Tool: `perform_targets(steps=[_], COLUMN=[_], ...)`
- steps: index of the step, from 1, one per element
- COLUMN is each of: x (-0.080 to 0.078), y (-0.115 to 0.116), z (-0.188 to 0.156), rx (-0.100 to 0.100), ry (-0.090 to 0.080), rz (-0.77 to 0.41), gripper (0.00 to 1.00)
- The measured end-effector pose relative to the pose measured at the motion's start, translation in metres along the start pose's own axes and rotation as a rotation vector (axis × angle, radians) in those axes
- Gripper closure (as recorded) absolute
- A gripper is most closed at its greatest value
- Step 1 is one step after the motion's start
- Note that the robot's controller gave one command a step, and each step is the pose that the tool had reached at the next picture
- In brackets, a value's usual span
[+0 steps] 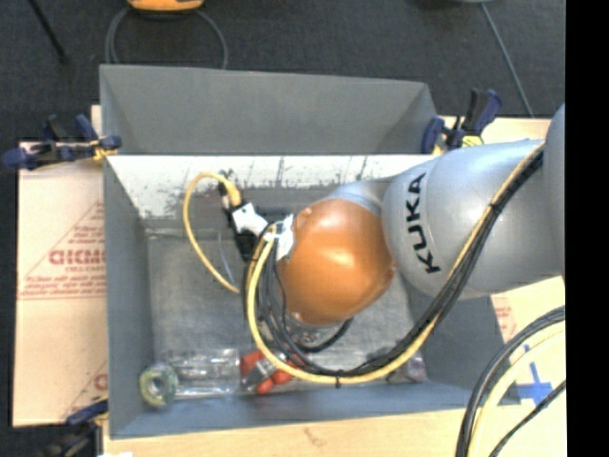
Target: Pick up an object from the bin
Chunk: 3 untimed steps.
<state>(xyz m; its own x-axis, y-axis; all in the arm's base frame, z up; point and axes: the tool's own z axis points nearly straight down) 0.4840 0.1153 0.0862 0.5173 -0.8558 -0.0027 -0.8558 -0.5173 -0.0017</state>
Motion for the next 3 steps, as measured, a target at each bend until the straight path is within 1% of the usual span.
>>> perform_targets(steps=[1, 2, 3], x=[-0.007, -0.007, -0.004], y=[-0.006, -0.006, -0.003], z=[0.012, 0.012, 0.001], rx=[0.000, -0.001, -0.001], ry=[0.008, 0.007, 0.001], rz=[-0.375, -0.370, -0.420], gripper=[0.00, 1.00, 1.00])
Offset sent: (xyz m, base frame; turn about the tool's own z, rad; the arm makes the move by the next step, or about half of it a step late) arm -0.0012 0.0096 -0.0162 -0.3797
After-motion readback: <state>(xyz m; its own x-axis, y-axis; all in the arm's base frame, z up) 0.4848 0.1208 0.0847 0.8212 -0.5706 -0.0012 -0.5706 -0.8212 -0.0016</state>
